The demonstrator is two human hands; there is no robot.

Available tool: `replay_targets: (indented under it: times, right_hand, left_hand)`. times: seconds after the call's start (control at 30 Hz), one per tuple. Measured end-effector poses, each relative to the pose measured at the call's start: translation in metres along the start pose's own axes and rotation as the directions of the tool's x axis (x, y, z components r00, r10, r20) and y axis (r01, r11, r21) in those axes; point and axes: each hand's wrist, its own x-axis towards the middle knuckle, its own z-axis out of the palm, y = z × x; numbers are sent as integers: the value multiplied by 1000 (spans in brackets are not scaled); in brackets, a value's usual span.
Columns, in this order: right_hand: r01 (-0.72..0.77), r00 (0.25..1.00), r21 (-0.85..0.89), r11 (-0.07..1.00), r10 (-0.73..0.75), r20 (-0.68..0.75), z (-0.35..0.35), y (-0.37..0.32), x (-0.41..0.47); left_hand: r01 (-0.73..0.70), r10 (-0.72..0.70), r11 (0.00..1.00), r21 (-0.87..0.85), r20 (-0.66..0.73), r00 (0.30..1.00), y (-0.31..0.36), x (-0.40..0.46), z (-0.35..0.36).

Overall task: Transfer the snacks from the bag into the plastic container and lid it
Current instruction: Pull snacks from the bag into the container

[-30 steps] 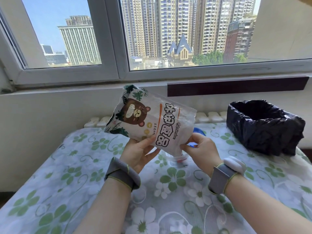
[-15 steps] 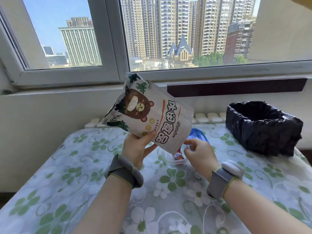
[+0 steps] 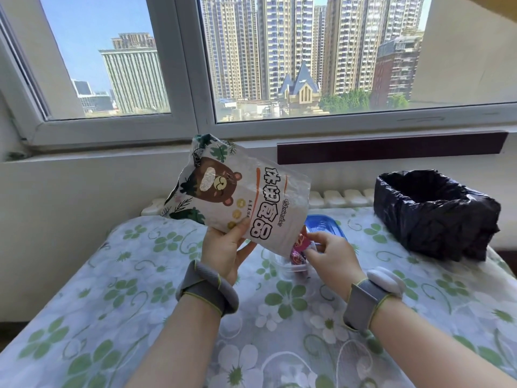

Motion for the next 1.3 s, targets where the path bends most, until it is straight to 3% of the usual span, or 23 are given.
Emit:
replay_targets:
  times: [0.57, 0.8, 1.0, 1.2, 1.3]
  right_hand:
    - [-49, 998, 119, 992, 46, 33, -1, -6, -7]
    - [16, 1000, 54, 998, -16, 0, 1, -3, -3]
    - [78, 995, 119, 990, -70, -72, 2, -3, -5]
    - [73, 993, 66, 995, -79, 92, 2, -10, -10]
    - [68, 993, 82, 994, -75, 90, 2, -8, -10]
  left_hand:
    - [25, -26, 998, -65, -12, 1000, -3, 2, -6]
    - [30, -33, 995, -92, -26, 999, -1, 1, -6]
    - [15, -17, 993, -113, -10, 1000, 4, 2, -7]
    - [19, -21, 991, -132, -15, 1000, 6, 0, -6]
    - [25, -27, 991, -131, -14, 1000, 5, -1, -6]
